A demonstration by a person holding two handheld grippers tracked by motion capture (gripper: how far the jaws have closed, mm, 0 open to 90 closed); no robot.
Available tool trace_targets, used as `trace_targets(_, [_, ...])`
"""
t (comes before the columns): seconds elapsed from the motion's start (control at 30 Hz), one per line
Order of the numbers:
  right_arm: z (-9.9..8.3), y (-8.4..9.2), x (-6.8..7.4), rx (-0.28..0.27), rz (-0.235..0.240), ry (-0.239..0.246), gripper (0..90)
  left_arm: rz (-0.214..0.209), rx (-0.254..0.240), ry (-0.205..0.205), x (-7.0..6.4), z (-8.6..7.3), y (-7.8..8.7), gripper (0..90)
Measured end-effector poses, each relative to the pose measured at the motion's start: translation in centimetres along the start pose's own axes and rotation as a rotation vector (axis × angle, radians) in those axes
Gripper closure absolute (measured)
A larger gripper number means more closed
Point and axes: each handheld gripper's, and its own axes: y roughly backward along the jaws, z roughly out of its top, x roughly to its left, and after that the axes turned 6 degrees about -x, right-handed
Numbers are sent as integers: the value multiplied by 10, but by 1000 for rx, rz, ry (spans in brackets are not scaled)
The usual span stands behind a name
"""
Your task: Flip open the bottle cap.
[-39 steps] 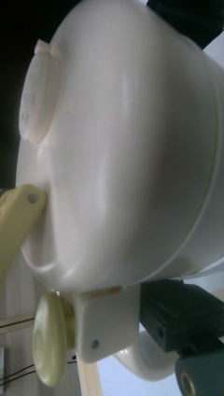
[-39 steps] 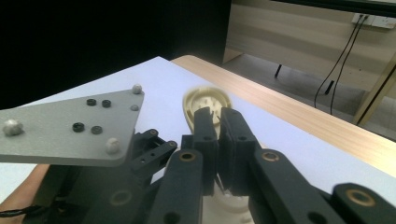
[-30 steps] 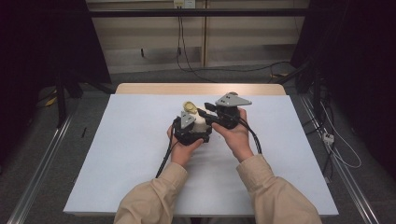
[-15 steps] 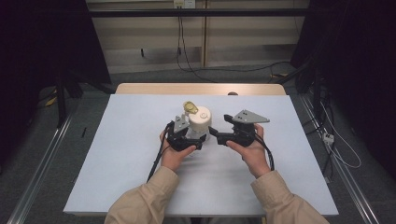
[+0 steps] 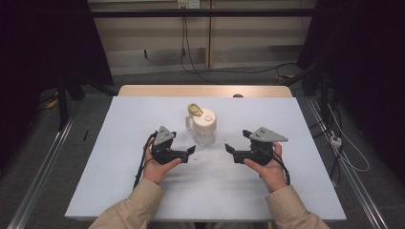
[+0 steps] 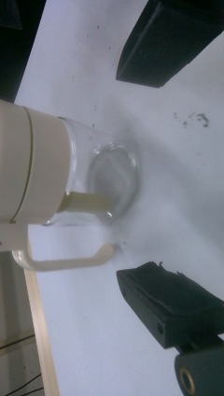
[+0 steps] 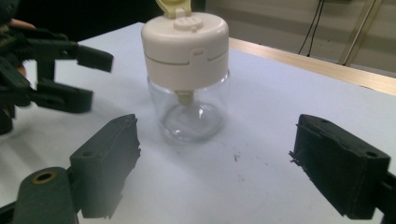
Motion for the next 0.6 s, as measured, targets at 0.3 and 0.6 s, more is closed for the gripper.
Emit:
trace_targets(0.3, [-13, 15, -1, 1, -5, -8, 123, 16, -10, -14, 13, -4, 29, 53])
trace_targets(0.6, [-24, 28, -3, 10, -15, -5, 118, 20, -4, -15, 23, -10, 56, 54])
